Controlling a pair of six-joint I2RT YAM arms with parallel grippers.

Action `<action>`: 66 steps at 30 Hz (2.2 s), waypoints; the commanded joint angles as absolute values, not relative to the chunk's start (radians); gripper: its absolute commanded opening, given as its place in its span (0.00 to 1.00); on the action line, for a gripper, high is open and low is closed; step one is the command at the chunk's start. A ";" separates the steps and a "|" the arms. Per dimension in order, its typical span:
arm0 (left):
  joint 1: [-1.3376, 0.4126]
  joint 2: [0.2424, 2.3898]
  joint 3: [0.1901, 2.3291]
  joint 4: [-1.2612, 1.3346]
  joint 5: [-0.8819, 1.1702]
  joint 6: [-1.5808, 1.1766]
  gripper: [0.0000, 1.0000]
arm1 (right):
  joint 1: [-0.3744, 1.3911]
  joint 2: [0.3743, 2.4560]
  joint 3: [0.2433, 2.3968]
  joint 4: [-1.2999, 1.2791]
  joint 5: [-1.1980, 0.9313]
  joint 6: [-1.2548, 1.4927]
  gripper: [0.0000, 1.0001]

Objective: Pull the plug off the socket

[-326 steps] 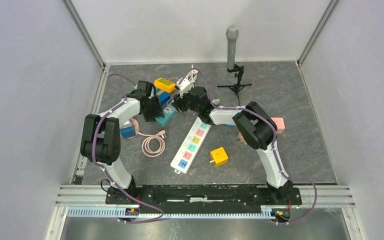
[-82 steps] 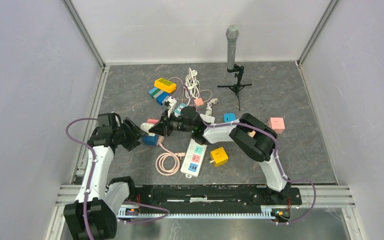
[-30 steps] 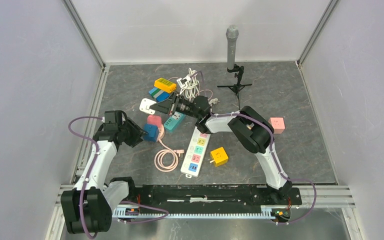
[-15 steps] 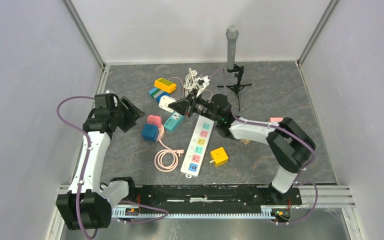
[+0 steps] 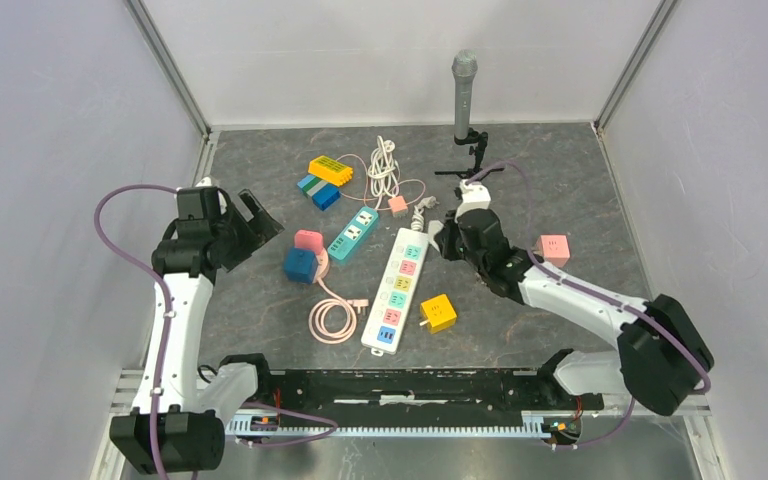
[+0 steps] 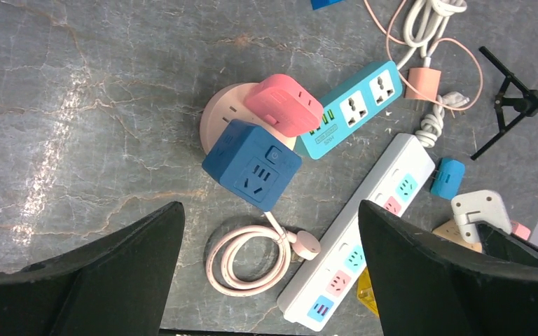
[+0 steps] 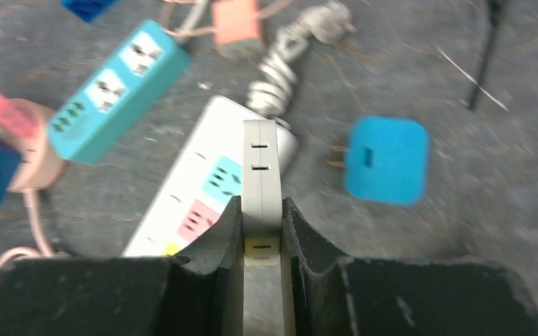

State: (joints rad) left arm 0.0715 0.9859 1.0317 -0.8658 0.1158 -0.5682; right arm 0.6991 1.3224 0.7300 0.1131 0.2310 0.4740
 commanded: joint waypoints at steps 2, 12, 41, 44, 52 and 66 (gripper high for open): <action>0.074 0.957 1.062 -0.867 0.140 -0.550 1.00 | 0.665 1.240 0.666 -0.104 0.322 0.549 0.00; 0.074 0.944 1.072 -0.873 0.112 -0.572 1.00 | 0.567 1.266 0.580 0.016 0.005 0.609 0.06; 0.074 0.937 0.944 -0.878 0.242 -0.496 1.00 | 0.667 1.451 0.847 0.441 -0.195 0.403 0.74; 0.074 0.941 0.901 -0.854 0.278 -0.509 1.00 | 0.738 1.561 0.959 0.474 -0.226 0.394 0.75; 0.074 1.029 0.855 -0.839 0.336 -0.483 0.97 | 0.800 1.834 1.172 0.494 -0.261 0.580 0.74; 0.072 1.144 0.773 -0.769 0.300 -0.498 0.81 | 0.817 2.093 1.305 0.636 -0.406 0.661 0.58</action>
